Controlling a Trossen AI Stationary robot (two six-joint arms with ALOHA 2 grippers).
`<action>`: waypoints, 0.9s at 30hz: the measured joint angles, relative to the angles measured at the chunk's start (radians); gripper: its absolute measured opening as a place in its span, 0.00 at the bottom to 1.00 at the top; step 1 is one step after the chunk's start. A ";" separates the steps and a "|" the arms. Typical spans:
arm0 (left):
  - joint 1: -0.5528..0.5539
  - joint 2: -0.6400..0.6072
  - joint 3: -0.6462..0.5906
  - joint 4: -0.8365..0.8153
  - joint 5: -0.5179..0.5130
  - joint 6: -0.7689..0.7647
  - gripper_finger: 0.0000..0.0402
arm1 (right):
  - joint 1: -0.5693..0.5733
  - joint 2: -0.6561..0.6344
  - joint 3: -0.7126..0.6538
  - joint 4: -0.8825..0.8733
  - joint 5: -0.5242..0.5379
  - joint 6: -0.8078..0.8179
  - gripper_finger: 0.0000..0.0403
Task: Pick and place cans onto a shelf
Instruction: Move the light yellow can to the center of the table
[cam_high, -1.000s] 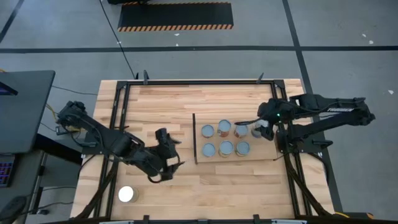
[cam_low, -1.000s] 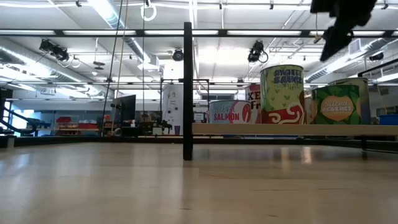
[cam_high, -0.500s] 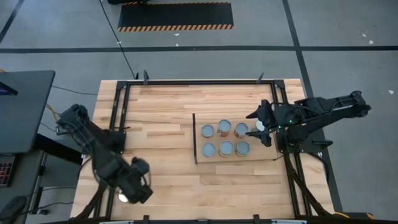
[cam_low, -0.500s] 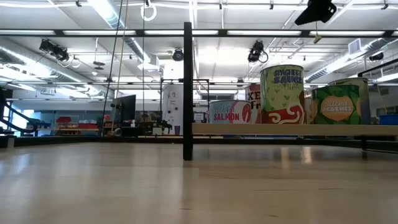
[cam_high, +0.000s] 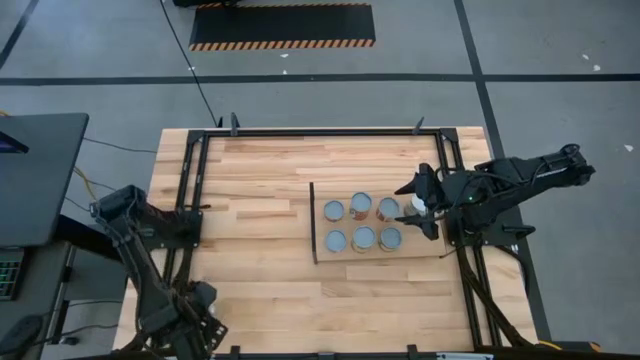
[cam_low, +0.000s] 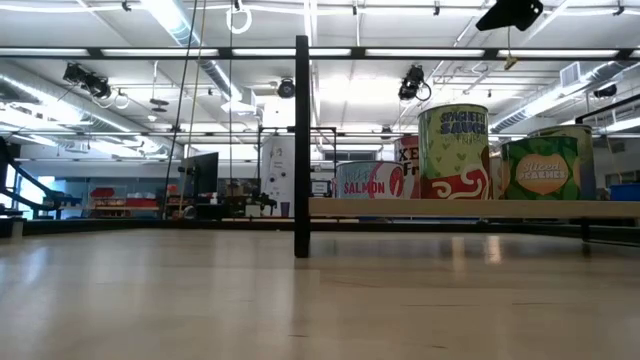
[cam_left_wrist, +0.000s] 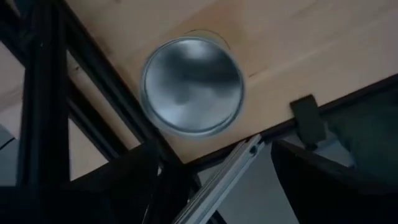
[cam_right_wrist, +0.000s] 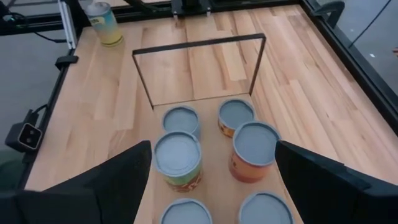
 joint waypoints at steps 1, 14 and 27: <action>-0.001 0.007 0.000 0.003 -0.001 -0.002 0.78 | 0.004 0.000 0.000 0.004 0.000 0.000 0.87; 0.017 0.015 0.000 -0.027 -0.048 0.039 0.71 | 0.012 0.000 0.000 0.026 -0.001 -0.004 0.87; 0.011 0.015 -0.024 -0.031 0.006 -0.005 0.74 | 0.012 0.000 0.000 0.025 -0.021 0.004 0.87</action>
